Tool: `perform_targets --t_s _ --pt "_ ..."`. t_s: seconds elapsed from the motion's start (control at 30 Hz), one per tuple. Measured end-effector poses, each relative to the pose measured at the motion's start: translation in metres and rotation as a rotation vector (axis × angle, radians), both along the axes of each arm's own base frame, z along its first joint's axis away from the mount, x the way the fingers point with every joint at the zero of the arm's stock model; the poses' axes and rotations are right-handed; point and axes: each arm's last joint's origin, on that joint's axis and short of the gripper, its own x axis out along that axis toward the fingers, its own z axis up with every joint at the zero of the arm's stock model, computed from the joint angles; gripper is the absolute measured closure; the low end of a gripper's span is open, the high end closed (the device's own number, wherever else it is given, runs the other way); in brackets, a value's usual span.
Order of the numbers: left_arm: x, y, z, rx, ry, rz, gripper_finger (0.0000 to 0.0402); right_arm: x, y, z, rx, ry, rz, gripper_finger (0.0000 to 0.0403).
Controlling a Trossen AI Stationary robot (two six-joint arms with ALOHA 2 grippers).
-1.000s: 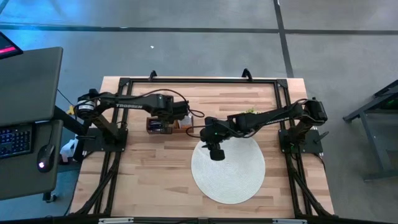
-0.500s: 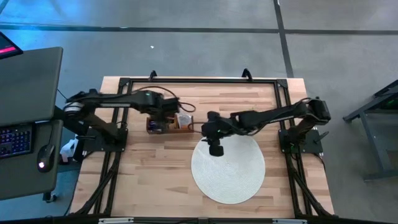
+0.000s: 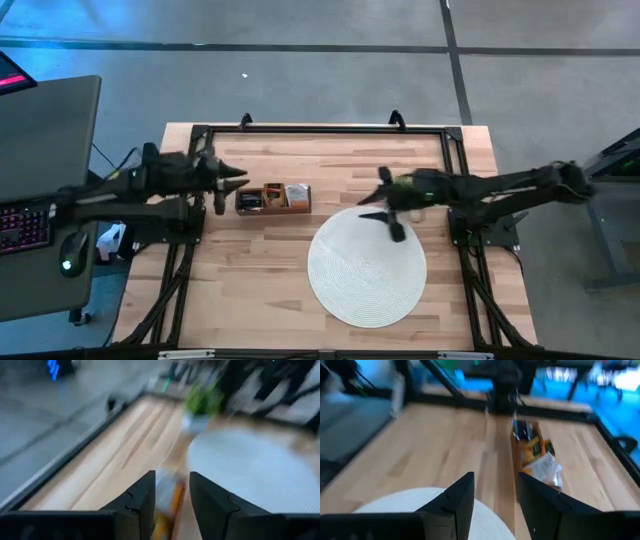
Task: Pick & Place Tea
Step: Return to Home Position
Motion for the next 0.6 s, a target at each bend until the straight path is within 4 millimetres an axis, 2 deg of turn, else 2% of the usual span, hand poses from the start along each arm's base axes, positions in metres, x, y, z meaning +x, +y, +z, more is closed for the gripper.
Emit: perform_targets --t_s 0.13,0.2,0.37,0.53,0.6 --pt "-0.016 -0.004 -0.034 0.066 -0.225 -0.056 0.0284 -0.042 -0.008 -0.014 0.012 -0.192 -0.003 0.0259" --pt "-0.024 -0.005 -0.042 0.093 -0.316 -0.043 0.0284 -0.062 -0.010 -0.020 0.047 -0.250 -0.028 0.0258" --pt "-0.044 -0.008 -0.051 0.124 -0.376 -0.011 0.0284 -0.103 -0.009 -0.034 0.082 -0.365 -0.039 0.0258" --pt "-0.041 -0.007 -0.050 0.125 -0.362 -0.022 0.0284 -0.133 -0.008 -0.048 0.079 -0.502 -0.032 0.0258" --pt "-0.036 -0.007 -0.059 0.109 -0.342 -0.037 0.0284 -0.140 -0.007 -0.056 0.077 -0.531 -0.028 0.0258"
